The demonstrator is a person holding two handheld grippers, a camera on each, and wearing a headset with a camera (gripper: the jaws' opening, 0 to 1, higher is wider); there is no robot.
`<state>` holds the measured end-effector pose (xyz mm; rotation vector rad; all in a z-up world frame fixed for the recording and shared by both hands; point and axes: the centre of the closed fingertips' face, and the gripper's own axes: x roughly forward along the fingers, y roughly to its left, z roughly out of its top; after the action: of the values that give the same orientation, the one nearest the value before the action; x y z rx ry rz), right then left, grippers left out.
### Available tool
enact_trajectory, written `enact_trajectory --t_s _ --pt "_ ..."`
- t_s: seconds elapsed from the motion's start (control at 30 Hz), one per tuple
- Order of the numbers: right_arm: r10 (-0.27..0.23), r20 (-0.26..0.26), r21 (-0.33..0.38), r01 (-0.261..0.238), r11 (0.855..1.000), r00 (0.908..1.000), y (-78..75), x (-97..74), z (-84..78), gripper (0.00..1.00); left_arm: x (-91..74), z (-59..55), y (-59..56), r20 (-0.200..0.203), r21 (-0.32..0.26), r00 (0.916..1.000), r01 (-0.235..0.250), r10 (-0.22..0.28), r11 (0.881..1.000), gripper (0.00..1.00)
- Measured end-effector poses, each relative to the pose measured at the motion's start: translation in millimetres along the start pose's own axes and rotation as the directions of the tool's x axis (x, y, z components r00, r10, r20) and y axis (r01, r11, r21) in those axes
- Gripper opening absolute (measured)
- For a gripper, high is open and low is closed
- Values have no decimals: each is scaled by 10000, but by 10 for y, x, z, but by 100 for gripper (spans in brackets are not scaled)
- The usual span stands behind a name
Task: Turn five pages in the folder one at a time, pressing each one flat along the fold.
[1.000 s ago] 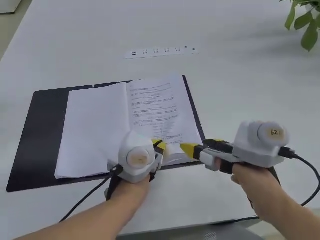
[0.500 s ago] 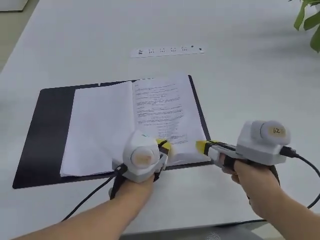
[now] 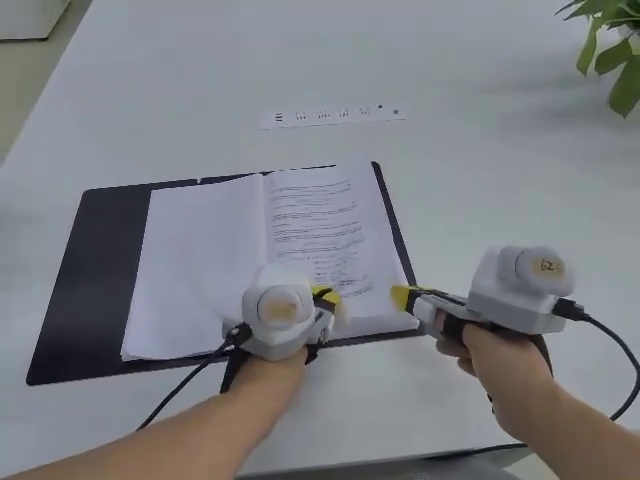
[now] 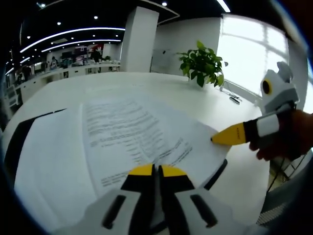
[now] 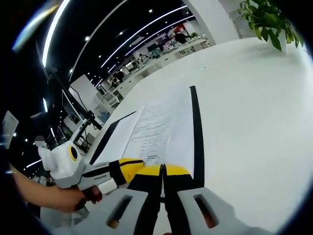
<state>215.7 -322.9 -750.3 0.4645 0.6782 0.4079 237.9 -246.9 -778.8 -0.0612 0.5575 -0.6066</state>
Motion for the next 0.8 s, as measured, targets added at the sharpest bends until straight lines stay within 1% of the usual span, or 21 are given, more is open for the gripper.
enact_trajectory --t_s 0.03,0.07,0.13,0.23,0.37,0.47,0.53,0.6,0.63,0.7,0.8 --pt "-9 21 132 9 9999 10000 -7 -10 4 0 -23 -3 20 -87 30 10000 -24 24 10000 1" --pt "-15 19 166 14 9999 10000 -10 -16 3 0 -36 -11 15 -146 -11 9999 -1 0 10000 1" --pt "0 106 338 -3 9994 9999 -9 -29 16 0 -72 -26 5 -278 -129 9994 187 -191 9997 3" --pt "88 225 605 -101 9981 9997 36 -41 33 0 -156 -57 20 -580 131 9981 232 -224 9996 6" --pt "221 456 774 -256 9967 9987 130 -75 80 0 -302 -89 58 -887 233 9958 249 -227 9994 15" --pt "427 644 902 -484 9947 9970 222 -99 122 0 -454 -135 116 -1191 420 9926 265 -214 9988 20" --pt "478 711 921 -543 9943 9963 257 -108 138 0 -543 -135 153 -1176 564 9929 262 -194 9981 20" --pt "588 893 1078 -684 9918 9943 323 -128 179 0 -687 -113 215 -1083 669 9940 199 -125 9976 20" --pt "651 972 1125 -760 9907 9931 354 -135 195 0 -735 -110 243 -1077 633 9941 154 -85 9979 22" --pt "742 1091 1216 -874 9887 9913 425 -147 229 0 -862 -78 291 -893 400 9960 118 -82 9991 24" --pt "922 1223 1228 -1073 9866 9882 566 -154 274 0 -1041 -25 347 -637 356 9980 60 -38 9993 26"
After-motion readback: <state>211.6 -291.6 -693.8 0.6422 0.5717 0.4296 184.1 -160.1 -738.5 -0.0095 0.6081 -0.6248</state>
